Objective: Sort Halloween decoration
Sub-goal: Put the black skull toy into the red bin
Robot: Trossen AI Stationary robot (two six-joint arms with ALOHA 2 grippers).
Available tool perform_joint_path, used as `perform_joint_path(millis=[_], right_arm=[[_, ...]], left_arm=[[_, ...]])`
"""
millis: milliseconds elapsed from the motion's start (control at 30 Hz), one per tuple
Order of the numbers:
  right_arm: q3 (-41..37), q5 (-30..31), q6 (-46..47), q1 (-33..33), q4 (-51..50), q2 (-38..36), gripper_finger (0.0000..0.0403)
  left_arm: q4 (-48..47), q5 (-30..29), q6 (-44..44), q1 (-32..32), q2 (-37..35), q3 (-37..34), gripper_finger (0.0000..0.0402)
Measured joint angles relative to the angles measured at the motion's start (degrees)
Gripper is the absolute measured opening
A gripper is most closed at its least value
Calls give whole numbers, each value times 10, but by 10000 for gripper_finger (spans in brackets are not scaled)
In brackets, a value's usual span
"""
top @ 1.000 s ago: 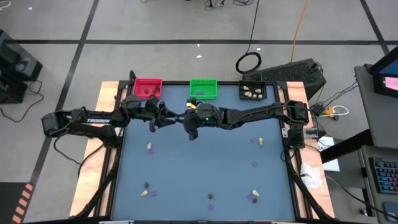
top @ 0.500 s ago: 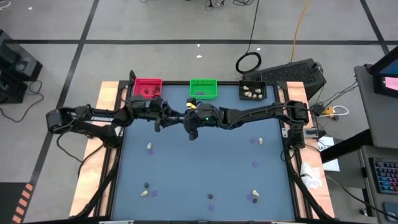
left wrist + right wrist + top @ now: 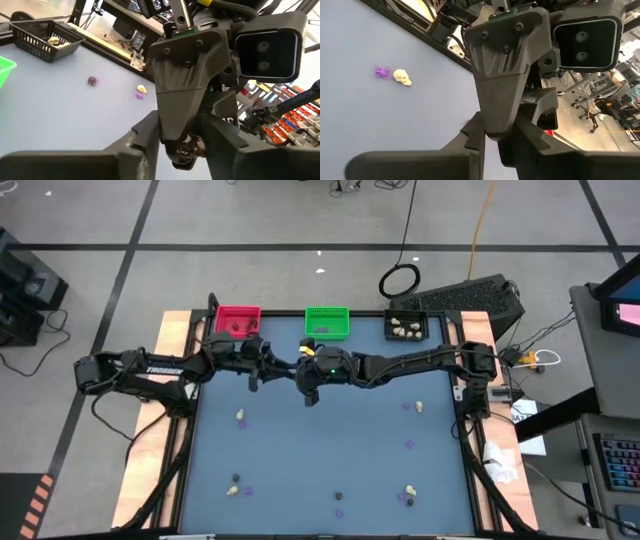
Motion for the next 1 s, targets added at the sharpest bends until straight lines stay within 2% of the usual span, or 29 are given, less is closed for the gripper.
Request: perform_joint_path(millis=[200, 567, 767, 900, 1000], right_arm=[[-1, 1, 0, 0, 1, 0, 54], [-1, 44, 31, 1, 16, 0, 105], [-1, 57, 35, 3, 16, 0, 157], [-1, 103, 35, 6, 11, 0, 195], [-1, 139, 22, 7, 2, 0, 207]], left_arm=[[-3, 0, -1, 0, 0, 0, 98], [2, -2, 3, 9, 0, 0, 95], [-2, 3, 2, 20, 0, 0, 95], [-2, 4, 2, 26, 0, 0, 95], [1, 6, 3, 35, 0, 0, 95]])
